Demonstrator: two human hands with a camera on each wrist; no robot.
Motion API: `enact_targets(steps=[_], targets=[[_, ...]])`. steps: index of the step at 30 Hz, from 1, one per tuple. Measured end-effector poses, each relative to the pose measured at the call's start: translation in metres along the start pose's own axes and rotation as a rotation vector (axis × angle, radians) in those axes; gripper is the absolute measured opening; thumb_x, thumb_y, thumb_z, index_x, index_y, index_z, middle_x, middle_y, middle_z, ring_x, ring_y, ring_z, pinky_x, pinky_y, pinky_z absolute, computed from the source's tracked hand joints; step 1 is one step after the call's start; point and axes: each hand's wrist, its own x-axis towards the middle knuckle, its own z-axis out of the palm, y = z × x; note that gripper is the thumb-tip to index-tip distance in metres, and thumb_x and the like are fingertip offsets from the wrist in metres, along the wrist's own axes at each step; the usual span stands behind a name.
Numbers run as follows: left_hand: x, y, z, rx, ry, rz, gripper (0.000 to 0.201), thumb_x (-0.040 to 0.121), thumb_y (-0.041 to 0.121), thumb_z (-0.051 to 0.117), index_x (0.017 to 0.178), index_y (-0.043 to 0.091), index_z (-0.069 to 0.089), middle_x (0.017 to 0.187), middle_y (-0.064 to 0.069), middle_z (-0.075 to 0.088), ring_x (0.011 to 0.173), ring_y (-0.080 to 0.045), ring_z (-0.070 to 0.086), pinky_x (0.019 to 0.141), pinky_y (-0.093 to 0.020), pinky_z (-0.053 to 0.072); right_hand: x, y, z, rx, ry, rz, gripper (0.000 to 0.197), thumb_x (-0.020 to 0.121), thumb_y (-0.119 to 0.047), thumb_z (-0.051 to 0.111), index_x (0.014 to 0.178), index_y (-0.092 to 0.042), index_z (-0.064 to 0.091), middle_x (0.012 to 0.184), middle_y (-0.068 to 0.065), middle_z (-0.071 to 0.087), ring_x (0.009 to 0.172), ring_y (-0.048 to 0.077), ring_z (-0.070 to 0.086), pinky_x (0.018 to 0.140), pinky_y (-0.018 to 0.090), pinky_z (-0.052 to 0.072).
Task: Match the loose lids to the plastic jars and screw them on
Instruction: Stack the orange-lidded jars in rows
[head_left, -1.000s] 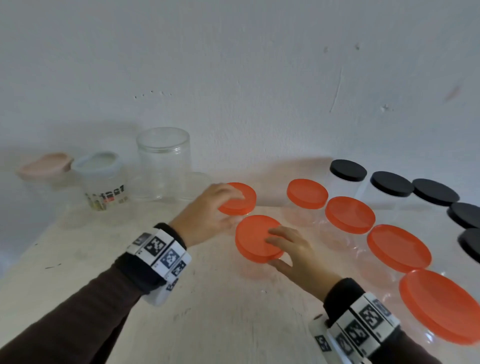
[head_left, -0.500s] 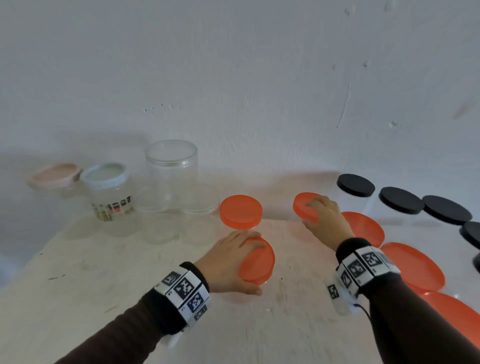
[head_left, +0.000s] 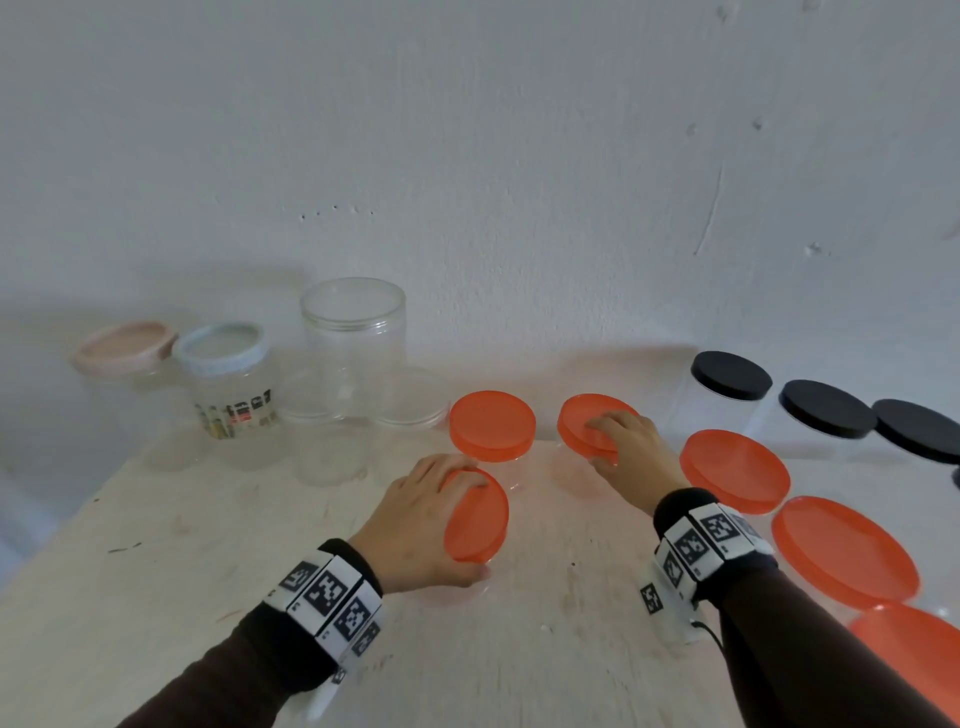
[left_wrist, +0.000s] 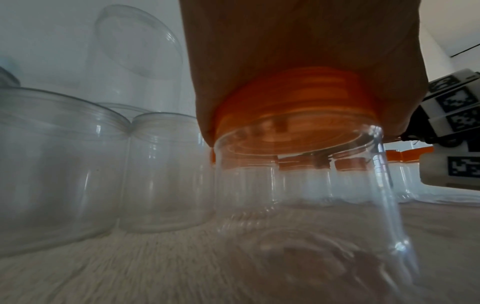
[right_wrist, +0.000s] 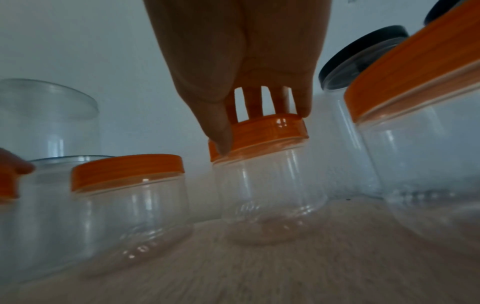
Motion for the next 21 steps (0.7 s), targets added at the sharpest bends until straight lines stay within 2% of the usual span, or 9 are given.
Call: enact_targets(steps=[5, 15, 18, 21], targets=[[-0.002, 0.003, -0.001, 0.008, -0.017, -0.023, 0.093, 0.052, 0.072, 0.045, 0.134, 0.031, 0.031, 0.147, 0.011, 0.016, 0.136, -0.009, 0.01, 0.108, -0.035, 0.024, -0.004, -0.012, 0.006, 0.035, 0.003, -0.041, 0.045, 0.091, -0.021, 0.054, 0.135, -0.019, 0.045, 0.143, 0.0, 0.038, 0.134, 0.02, 0.026, 0.106, 0.033, 0.03], [-0.004, 0.005, -0.003, -0.017, -0.031, -0.043, 0.094, 0.051, 0.073, 0.044, 0.134, 0.031, 0.03, 0.149, 0.011, 0.014, 0.137, -0.009, 0.009, 0.11, -0.037, 0.022, -0.004, -0.02, 0.004, 0.049, -0.03, -0.047, 0.046, 0.092, -0.021, 0.054, 0.136, -0.019, 0.043, 0.146, 0.0, 0.034, 0.136, 0.02, 0.024, 0.108, 0.033, 0.027], [-0.003, 0.005, -0.007, -0.023, -0.076, -0.043, 0.095, 0.056, 0.071, 0.057, 0.137, 0.03, 0.029, 0.151, 0.01, 0.01, 0.138, -0.009, 0.006, 0.111, -0.04, 0.022, -0.003, -0.022, 0.004, 0.044, -0.023, -0.046, 0.046, 0.092, -0.021, 0.053, 0.136, -0.019, 0.043, 0.146, 0.001, 0.034, 0.135, 0.02, 0.025, 0.108, 0.033, 0.028], [-0.003, 0.005, -0.013, 0.006, -0.14, -0.039, 0.093, 0.065, 0.054, 0.074, 0.139, 0.03, 0.024, 0.152, 0.012, 0.003, 0.138, -0.008, 0.001, 0.113, -0.038, 0.019, -0.003, -0.022, 0.004, 0.046, -0.036, -0.048, 0.047, 0.092, -0.022, 0.053, 0.137, -0.02, 0.041, 0.147, 0.001, 0.032, 0.136, 0.02, 0.025, 0.109, 0.034, 0.026]])
